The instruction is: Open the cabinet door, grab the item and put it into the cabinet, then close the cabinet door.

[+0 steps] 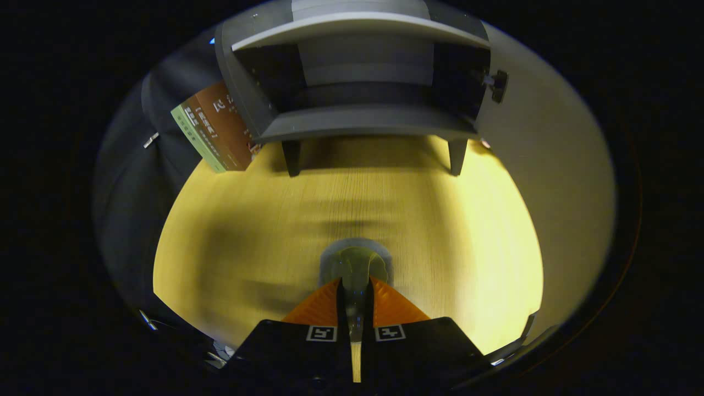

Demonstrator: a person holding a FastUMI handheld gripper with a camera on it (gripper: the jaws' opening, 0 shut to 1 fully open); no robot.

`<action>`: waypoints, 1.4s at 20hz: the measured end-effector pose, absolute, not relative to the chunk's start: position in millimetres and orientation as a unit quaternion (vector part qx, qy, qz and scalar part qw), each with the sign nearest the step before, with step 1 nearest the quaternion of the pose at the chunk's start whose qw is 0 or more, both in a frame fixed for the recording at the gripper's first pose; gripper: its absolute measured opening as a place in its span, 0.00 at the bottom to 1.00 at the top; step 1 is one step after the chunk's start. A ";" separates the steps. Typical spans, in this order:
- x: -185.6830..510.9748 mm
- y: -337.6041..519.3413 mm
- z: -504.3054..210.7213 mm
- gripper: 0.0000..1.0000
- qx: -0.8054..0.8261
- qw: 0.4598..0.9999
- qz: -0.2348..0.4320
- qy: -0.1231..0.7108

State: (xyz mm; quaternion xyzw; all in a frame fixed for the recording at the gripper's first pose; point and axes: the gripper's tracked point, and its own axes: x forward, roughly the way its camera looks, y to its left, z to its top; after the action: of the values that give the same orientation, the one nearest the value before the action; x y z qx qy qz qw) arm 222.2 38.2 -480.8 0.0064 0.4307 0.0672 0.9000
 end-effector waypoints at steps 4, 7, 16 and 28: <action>238.8 38.6 -427.1 0.10 0.008 0.920 0.060 0.387; 251.2 46.2 -383.8 0.10 0.008 0.933 0.067 0.355; 300.2 53.3 -260.3 0.10 0.006 0.969 0.066 0.238; 365.9 56.6 -164.2 0.10 -0.002 0.987 0.053 0.154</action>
State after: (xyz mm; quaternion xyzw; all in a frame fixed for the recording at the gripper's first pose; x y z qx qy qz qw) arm 365.9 56.6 -164.2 -0.0015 0.1541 0.0534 0.9866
